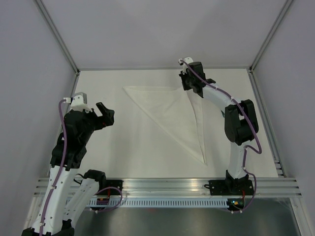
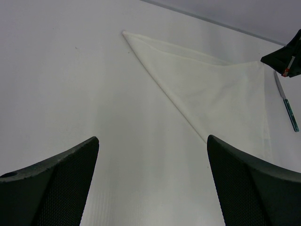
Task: Fold the napkin, place the utensils inside, and roll it up
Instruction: Fold the napkin at the center of the board.
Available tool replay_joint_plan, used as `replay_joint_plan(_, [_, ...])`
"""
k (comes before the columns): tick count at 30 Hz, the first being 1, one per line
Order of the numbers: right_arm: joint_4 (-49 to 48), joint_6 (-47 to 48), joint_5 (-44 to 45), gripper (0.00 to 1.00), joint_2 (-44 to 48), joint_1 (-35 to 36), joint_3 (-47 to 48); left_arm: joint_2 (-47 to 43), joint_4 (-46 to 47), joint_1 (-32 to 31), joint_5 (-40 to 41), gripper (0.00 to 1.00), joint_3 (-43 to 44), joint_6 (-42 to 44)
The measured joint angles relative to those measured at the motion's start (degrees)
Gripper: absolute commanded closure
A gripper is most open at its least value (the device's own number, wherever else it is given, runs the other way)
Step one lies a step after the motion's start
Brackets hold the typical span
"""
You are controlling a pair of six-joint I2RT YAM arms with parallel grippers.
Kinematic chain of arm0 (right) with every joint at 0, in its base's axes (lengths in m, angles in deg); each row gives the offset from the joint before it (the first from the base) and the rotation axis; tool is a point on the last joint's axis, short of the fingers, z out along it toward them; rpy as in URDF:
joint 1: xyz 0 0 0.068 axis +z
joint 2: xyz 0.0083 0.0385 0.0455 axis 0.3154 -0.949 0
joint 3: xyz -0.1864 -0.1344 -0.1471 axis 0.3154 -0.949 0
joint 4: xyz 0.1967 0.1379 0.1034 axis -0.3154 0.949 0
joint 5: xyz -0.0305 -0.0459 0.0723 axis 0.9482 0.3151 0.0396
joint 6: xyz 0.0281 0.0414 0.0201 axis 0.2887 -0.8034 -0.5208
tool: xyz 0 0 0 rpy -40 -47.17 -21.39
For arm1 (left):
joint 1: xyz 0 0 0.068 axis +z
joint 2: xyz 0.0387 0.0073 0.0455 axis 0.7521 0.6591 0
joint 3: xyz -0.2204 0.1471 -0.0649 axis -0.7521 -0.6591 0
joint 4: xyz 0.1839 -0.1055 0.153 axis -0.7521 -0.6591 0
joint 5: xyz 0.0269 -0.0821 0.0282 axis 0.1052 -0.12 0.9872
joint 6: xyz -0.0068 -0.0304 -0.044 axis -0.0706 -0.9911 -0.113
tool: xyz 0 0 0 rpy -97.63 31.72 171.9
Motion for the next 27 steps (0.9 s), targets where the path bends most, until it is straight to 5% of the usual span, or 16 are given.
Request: replay_joint_plan(27, [0.76,-0.17,-0.31,1.00,8.48,-2.05,-1.11,0.02,0.00,0.00,0.00,0.00,-0.20,0.02])
